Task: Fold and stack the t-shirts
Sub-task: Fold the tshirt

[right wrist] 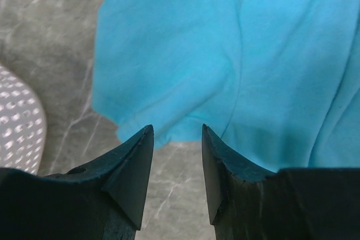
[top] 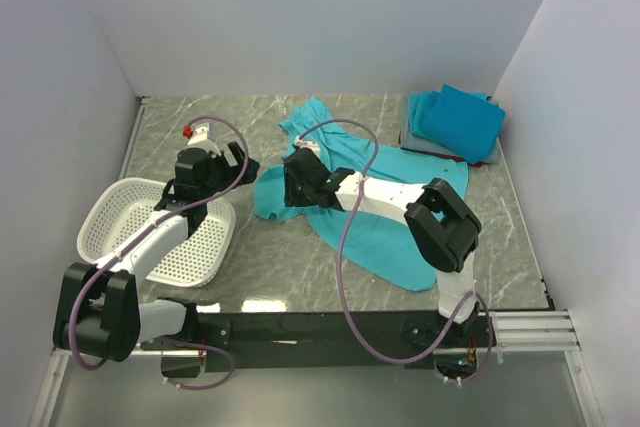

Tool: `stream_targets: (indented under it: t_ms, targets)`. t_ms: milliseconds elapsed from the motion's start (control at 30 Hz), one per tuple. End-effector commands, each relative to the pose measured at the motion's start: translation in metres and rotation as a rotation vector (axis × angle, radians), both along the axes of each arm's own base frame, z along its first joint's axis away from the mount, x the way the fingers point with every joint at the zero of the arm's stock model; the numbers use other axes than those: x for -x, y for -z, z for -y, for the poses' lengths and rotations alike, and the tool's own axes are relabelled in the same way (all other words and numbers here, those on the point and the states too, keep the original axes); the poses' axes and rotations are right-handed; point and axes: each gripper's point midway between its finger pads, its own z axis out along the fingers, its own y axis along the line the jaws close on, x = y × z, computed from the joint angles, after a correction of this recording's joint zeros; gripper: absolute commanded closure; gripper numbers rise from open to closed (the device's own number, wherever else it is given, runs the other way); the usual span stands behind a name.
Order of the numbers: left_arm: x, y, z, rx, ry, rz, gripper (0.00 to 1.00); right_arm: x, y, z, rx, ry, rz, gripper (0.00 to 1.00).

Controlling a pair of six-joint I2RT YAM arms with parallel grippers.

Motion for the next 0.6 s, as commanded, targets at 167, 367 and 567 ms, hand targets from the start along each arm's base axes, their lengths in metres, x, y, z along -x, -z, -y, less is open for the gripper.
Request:
stream_targets:
  t_ms: [167,367,567]
  targets:
    - [-0.004,-0.013,0.004,0.044,0.02,0.054,0.06,-0.014,0.017,0.015,0.137,0.083,0.008,0.53]
    - [-0.004,-0.012,0.007,0.05,0.034,0.051,0.06,-0.012,0.036,0.017,0.18,0.078,-0.019,0.54]
    - [-0.002,-0.013,0.009,0.057,0.048,0.052,0.07,-0.008,0.048,0.027,0.233,0.077,-0.034,0.62]
